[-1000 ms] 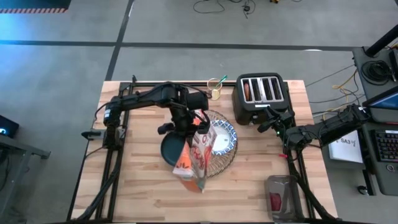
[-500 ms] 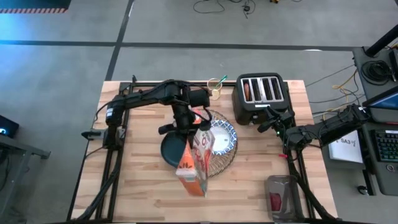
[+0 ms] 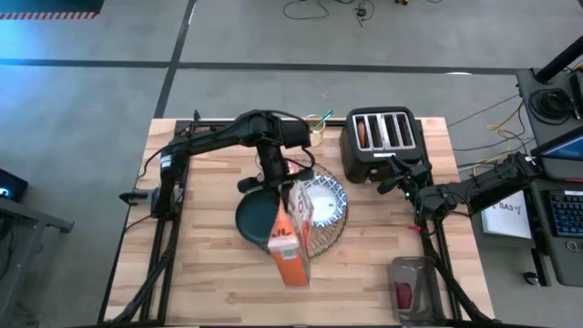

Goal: Arrange a breakfast setting
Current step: Pour the cereal from the orange cereal box into the white bowl on the brown placemat

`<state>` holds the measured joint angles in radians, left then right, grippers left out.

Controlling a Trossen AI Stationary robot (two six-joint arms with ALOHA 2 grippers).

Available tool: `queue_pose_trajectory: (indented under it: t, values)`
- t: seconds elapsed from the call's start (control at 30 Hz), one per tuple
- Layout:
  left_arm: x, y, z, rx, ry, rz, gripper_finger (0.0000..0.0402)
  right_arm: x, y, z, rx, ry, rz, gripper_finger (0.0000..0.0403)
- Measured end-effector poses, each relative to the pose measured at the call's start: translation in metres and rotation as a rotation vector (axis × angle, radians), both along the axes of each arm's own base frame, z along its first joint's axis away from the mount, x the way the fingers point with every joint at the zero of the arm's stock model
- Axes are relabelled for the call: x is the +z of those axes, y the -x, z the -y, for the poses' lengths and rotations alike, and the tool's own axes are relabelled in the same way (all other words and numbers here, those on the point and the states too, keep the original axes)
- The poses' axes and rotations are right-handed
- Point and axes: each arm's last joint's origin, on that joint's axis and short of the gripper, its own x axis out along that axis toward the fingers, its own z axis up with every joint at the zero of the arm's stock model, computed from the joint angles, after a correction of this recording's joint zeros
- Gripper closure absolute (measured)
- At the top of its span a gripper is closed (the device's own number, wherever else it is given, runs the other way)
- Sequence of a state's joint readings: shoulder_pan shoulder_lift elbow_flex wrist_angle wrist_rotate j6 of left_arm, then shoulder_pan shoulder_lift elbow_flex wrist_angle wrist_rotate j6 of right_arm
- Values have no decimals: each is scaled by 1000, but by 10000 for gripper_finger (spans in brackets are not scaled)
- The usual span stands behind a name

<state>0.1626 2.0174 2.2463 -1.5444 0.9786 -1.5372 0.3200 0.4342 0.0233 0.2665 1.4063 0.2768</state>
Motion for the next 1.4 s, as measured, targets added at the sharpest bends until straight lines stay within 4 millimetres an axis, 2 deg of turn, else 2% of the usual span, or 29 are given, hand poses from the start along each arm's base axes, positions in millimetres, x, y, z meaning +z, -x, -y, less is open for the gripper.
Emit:
queue_pose_trajectory:
  t: [0.37,0.77,1.4]
  values:
    - [-2,-3,-16,38,34,16,402,0,0,0,0,0,0,323]
    - [-14,-13,-35,44,84,58,402,0,0,0,0,0,0,323]
    - [-14,-13,-40,30,132,80,402,0,0,0,0,0,-1,323]
